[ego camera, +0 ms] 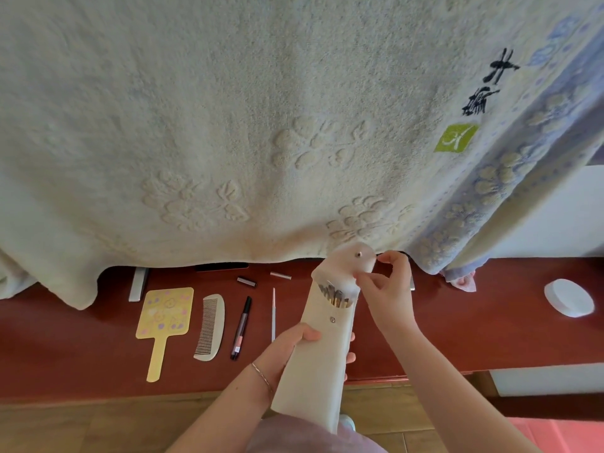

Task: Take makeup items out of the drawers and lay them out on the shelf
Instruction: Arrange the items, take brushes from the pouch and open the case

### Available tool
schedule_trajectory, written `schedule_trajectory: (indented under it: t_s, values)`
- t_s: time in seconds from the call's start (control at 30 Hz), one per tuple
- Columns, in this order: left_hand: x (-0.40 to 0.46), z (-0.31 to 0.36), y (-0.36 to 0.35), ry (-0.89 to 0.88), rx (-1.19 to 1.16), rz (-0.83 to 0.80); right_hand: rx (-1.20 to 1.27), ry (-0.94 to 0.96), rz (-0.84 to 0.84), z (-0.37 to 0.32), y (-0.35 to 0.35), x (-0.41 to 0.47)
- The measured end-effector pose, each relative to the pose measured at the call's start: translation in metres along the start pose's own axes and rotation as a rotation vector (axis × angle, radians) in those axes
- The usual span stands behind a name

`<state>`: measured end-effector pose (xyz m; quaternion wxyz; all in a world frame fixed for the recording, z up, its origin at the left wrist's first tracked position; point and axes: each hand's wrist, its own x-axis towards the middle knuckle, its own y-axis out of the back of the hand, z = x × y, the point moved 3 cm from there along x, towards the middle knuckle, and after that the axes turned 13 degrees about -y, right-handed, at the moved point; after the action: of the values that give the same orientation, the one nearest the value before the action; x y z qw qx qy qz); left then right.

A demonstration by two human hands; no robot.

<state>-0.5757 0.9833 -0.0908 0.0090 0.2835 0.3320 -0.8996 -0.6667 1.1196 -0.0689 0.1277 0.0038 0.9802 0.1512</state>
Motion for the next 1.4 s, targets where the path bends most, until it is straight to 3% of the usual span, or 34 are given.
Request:
schedule_trajectory:
  t_s: [0.1, 0.27, 0.4, 0.47, 0.53, 0.57, 0.63, 0.73, 0.87, 0.97, 1.07, 1.17, 1.3, 1.4]
  values:
    - [0.009, 0.0, 0.008, 0.024, 0.095, 0.086, 0.048, 0.027, -0.09, -0.004, -0.001, -0.001]
    - [0.018, 0.002, 0.013, 0.088, 0.223, 0.197, -0.224, -0.016, -0.199, 0.002, 0.0, 0.003]
    - [0.01, 0.006, 0.014, 0.144, 0.318, 0.099, -0.341, -0.021, -0.24, 0.008, -0.002, -0.001]
    - [0.008, 0.003, 0.016, 0.191, 0.228, 0.116, -0.378, -0.032, -0.275, 0.01, -0.003, -0.003]
    - [0.005, 0.006, 0.014, 0.17, 0.373, 0.065, -0.375, -0.053, -0.318, 0.01, -0.004, -0.004]
    - [0.009, 0.01, 0.015, 0.137, 0.457, 0.167, -0.379, -0.052, -0.335, 0.01, -0.004, -0.005]
    - [0.009, 0.007, 0.02, 0.173, 0.356, 0.194, -0.385, -0.038, -0.351, 0.01, -0.004, -0.006]
    - [0.014, 0.006, 0.019, 0.25, 0.485, 0.184, -0.34, -0.081, -0.351, 0.011, -0.004, -0.004]
    - [0.02, 0.008, 0.015, 0.191, 0.614, 0.248, -0.343, -0.082, -0.283, 0.012, -0.005, -0.003]
    - [0.026, 0.005, 0.016, 0.251, 0.581, 0.344, -0.313, -0.079, -0.236, 0.011, -0.007, -0.003]
    - [0.03, 0.008, 0.021, 0.187, 0.74, 0.448, -0.259, -0.156, -0.214, 0.011, -0.009, 0.001]
    - [0.034, -0.006, 0.024, 0.26, 1.012, 0.253, -0.116, -0.237, -0.19, 0.009, -0.01, 0.008]
    - [0.03, -0.007, 0.028, 0.255, 0.981, 0.391, 0.02, -0.35, -0.151, 0.01, -0.007, 0.019]
    - [0.019, 0.0, 0.024, 0.306, 1.117, 0.387, 0.136, -0.421, -0.139, 0.01, -0.005, 0.03]
